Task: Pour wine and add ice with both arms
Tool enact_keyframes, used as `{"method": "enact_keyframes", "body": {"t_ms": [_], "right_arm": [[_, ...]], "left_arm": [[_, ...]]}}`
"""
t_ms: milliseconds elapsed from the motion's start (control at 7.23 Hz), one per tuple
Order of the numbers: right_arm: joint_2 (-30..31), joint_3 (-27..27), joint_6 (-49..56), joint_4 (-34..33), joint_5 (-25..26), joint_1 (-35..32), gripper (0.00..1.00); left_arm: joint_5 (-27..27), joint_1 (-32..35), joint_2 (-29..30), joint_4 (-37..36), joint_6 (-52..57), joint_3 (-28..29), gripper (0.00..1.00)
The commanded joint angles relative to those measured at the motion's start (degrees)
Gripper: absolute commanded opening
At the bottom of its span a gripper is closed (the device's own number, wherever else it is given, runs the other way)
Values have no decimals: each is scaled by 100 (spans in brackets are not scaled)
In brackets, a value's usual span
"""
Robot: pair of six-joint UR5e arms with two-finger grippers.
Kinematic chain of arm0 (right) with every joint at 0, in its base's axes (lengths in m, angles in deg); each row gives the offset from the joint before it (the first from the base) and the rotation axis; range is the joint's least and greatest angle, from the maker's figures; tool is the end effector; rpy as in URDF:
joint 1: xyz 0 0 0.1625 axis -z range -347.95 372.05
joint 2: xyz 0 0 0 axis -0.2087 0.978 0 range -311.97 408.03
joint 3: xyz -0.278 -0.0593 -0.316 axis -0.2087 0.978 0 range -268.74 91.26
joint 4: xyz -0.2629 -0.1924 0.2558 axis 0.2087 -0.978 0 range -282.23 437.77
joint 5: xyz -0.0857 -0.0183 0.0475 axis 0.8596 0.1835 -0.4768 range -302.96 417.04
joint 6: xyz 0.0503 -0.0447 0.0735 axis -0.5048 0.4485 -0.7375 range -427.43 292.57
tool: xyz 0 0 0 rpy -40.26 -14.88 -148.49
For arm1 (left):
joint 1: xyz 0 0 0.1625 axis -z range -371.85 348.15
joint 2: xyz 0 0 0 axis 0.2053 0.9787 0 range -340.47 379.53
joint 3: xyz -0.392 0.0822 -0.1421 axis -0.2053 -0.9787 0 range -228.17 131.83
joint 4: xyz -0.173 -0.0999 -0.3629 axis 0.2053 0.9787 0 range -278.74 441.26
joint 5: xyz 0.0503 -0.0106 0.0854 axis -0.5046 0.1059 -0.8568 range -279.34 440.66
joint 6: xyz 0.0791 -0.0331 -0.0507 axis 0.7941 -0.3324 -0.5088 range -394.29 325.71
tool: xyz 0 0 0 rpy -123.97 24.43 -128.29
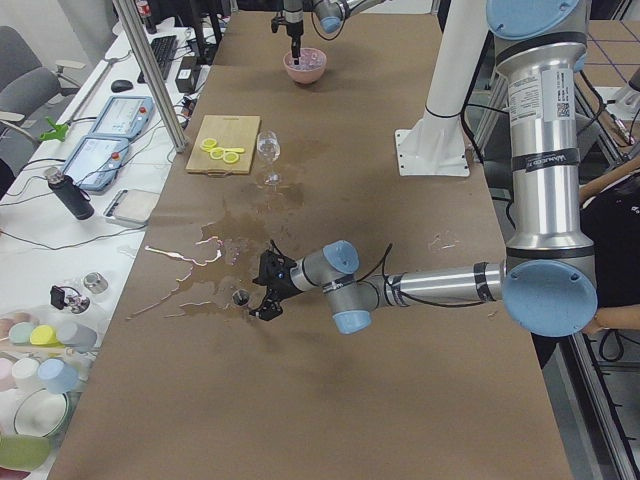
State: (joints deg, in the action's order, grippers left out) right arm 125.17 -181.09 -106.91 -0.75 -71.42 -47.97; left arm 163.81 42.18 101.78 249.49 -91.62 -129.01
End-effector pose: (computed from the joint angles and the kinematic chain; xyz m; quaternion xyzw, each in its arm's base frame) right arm -0.2367 -0.5528 0.4989 -0.0035 -0.3876 0.0003 0.9218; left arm 0.1482 -0.4515 0.6577 0.3868 0.3349 -0.1891 0.8381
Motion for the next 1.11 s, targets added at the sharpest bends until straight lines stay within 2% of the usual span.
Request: {"method": "enact_keyframes", "body": {"t_ms": [0,415,968], "right_arm": [[204,16,-25,380,76,165,76],[547,16,-34,758,120,175,62],[504,-54,-201,794,120,192,48]], "left_arm": [[-597,-488,-15,156,-68,190,98],[-922,-673,134,341,-252,472,98],[-906,-894,379,333,-288,823,97]]}}
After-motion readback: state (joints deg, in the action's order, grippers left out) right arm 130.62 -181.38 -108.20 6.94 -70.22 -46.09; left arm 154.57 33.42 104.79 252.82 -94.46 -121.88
